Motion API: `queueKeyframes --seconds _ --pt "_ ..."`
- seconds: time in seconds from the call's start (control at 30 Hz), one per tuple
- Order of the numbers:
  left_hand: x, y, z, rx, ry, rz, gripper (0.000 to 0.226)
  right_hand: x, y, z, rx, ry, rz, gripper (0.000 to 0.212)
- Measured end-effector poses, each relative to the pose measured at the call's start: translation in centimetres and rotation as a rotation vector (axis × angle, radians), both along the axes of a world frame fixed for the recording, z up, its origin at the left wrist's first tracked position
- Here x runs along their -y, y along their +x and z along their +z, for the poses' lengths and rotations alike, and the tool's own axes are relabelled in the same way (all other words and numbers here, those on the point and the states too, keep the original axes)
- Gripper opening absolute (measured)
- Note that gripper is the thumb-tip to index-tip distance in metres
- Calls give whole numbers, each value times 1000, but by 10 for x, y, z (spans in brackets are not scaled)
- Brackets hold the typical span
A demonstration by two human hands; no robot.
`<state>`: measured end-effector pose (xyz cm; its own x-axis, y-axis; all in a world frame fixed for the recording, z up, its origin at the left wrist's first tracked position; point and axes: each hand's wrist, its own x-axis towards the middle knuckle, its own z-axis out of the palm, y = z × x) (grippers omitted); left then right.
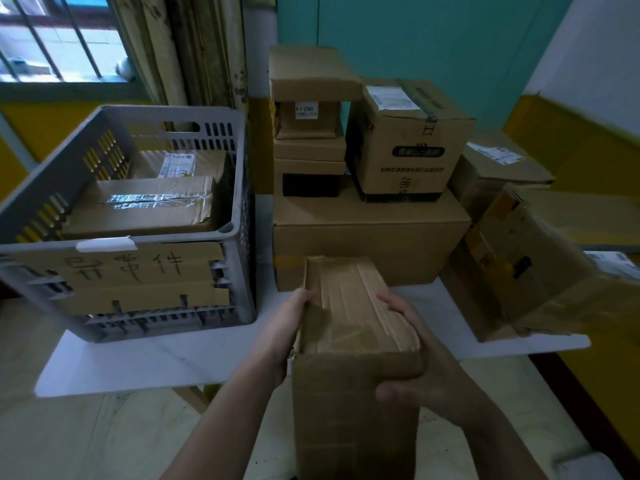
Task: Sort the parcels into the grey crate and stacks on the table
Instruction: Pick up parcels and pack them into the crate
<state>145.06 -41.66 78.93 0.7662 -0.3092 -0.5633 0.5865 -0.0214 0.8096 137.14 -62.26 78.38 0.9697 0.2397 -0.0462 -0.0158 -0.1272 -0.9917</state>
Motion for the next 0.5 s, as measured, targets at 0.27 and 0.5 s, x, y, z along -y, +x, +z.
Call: queueKeyframes --seconds 0.27,0.5 --pt "2 -2 -2 220 -42 -28 64 -11 20 15 25 -90 -357 96" --pt "11 -15 0 383 115 17 83 -22 35 13 66 -54 -530 58"
